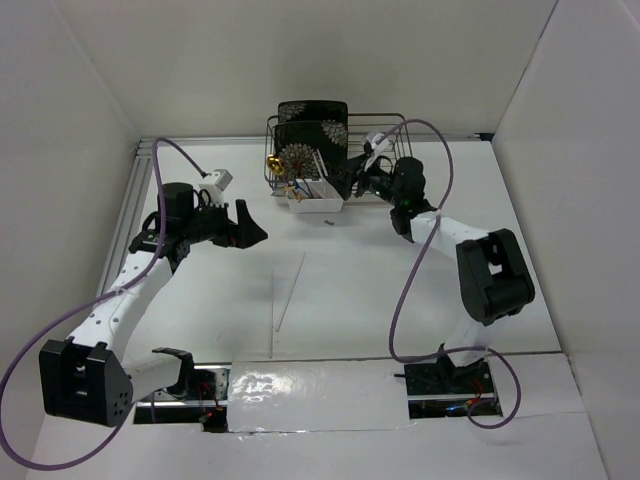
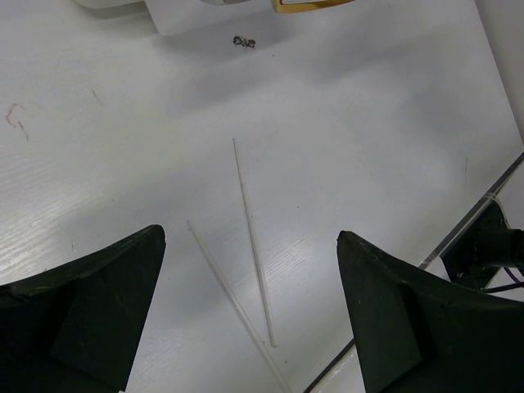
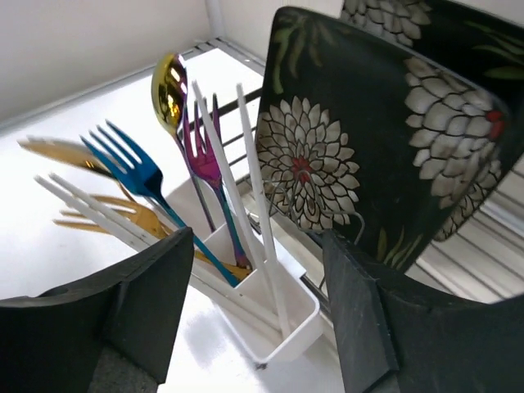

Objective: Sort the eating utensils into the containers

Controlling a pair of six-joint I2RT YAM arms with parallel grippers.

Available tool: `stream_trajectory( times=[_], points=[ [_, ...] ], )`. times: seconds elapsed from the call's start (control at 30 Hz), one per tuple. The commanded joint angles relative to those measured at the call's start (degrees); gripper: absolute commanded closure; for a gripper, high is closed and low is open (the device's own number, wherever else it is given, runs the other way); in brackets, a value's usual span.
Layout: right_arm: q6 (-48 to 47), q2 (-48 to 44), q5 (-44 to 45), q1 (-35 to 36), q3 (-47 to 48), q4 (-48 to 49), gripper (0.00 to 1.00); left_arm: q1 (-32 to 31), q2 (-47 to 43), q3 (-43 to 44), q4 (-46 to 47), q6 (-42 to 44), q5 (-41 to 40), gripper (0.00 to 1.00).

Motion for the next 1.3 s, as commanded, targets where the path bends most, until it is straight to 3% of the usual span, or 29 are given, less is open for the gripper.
stream_trajectory(
  times=[0.0, 0.07, 0.2, 0.33, 0.53, 0.7, 0.87, 1.27],
  points=[
    [5.3, -8.1, 6.7, -0.2, 4.2, -7.9, 0.29, -0.1, 0.1, 1.5, -0.7, -2.0, -3.0, 0.02],
    [7.8, -13.4, 11.4, 0.1, 4.8, -14.5, 0.26, -0.4, 1.4, 0.8, -2.3, -3.8, -6.4, 0.03],
    [12.7, -20.8, 24.1, 1.2, 3.7, -37.9, 0.23, -4.7, 5.4, 0.9, -7.1, -8.9, -17.9, 0.07],
    [19.7, -28.2, 26.5, 2.3, -2.3, -50.7, 0.23, -9.5, 7.9, 0.1, -8.6, -16.0, -24.4, 0.1],
    [26.9, -39.5, 31.4, 2.8, -11.1, -53.4, 0.21, -17.6, 9.5, -2.4, -12.4, -23.6, -31.5, 0.21],
    [24.8, -40.2, 33.3, 2.8, -11.1, -56.6, 0.2, -22.9, 16.5, -1.1, -23.2, -34.8, -40.8, 0.38],
    [23.7, -38.2, 31.8, 2.8, -10.6, -56.5, 0.2, -28.8, 19.0, -2.3, -25.0, -40.0, -41.4, 0.39],
    [22.9, -36.6, 30.1, 2.8, -10.6, -55.2, 0.2, -32.8, 19.7, -8.0, -20.0, -40.9, -36.7, 0.41]
  ],
)
